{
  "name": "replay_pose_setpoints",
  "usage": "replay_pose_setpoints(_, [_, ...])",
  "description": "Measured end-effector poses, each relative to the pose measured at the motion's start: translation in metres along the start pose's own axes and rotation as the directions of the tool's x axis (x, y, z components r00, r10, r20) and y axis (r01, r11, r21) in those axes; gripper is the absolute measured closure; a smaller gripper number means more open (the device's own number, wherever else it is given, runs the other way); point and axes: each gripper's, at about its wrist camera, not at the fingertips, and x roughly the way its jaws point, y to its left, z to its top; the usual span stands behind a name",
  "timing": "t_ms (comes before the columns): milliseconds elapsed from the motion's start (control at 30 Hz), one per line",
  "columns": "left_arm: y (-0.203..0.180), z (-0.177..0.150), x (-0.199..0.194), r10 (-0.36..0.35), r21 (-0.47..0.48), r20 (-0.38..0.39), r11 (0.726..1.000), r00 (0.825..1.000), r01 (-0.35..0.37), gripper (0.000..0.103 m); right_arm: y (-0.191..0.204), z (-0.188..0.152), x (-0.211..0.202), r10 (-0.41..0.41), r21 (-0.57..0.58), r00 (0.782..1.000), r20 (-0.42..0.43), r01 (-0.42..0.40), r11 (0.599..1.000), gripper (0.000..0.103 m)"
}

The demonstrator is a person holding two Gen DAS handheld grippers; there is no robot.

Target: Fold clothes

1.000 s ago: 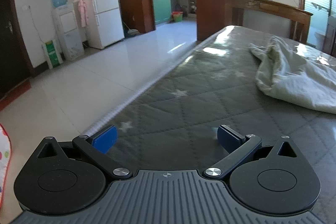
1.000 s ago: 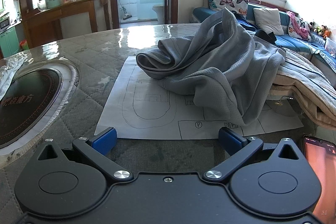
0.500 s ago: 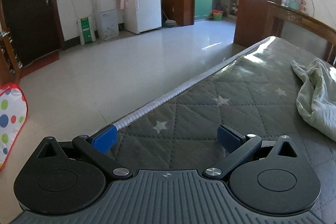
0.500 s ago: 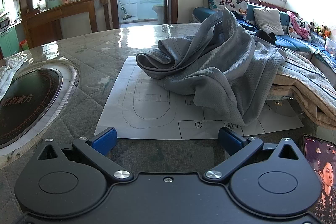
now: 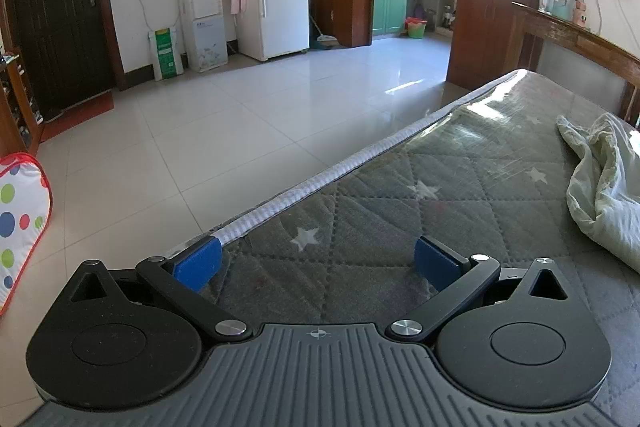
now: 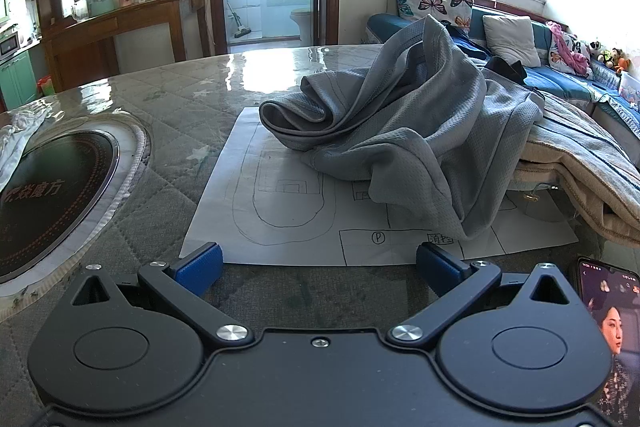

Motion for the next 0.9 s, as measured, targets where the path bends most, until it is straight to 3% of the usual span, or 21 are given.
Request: replay_pose_setpoints(900, [0.0003,0.0024,0.0103,-0.001,-0.001,0.0,1.0,1.0,0.001,0.0,0.0,0.0,0.0001,0.0,0.0,1.0,0.0,0.0,1.0,0.0])
